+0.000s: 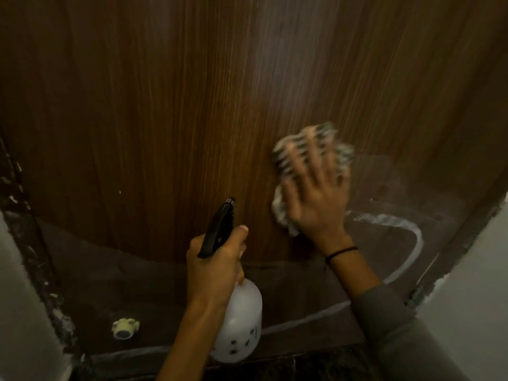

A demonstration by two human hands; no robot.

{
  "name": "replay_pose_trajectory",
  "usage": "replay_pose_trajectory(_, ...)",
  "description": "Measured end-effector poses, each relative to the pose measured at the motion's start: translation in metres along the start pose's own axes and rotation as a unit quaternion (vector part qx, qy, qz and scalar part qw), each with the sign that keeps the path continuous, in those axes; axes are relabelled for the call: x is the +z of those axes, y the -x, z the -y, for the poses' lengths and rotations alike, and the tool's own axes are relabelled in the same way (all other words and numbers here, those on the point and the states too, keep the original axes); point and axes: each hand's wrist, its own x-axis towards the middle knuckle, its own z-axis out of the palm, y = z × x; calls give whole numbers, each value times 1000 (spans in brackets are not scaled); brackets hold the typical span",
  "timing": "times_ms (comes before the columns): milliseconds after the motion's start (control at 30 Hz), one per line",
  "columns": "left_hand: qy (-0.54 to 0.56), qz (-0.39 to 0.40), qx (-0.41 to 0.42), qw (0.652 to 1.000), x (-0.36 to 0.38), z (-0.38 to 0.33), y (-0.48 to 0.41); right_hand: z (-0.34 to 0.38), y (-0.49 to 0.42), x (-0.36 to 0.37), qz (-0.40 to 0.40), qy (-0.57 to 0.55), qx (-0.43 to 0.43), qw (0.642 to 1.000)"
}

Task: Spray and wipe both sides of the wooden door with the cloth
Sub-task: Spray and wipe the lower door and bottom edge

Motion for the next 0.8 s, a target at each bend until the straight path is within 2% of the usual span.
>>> replay_pose_trajectory(100,-26,14,14,999,2,0,1,-28,-12,-8,-57,-31,166,984)
replay_pose_trajectory(200,-10,4,6,1000,2,-3,3,-21,-7,-8,-94,-61,258,960)
replay_pose_trajectory(267,3,-7,2,1000,2,-6,5,-1,0,-1,-90,-61,283,953)
replay_pose_trajectory(333,-3,-9,10,1000,2,-6,4,23,21,8,-47,-51,230,971)
replay_pose_trajectory(433,-23,-18,11,1000,4,0,3,51,79,19,74,-60,42,995)
replay_pose_trajectory(500,-20,-24,6,1000,9,3,5,47,110,22,114,-46,-87,989)
replay_pose_trajectory(567,-7,-26,-5,1000,15,5,7,30,126,21,123,-27,-124,984)
replay_pose_trajectory(633,4,-19,-9,1000,20,8,6,13,142,16,116,-41,-36,992)
replay_pose_trajectory(700,1,-8,-7,1000,22,13,7,-1,164,10,90,-77,151,981)
replay_pose_trajectory(800,-10,16,-10,1000,22,19,9,0,174,14,0,-141,424,895)
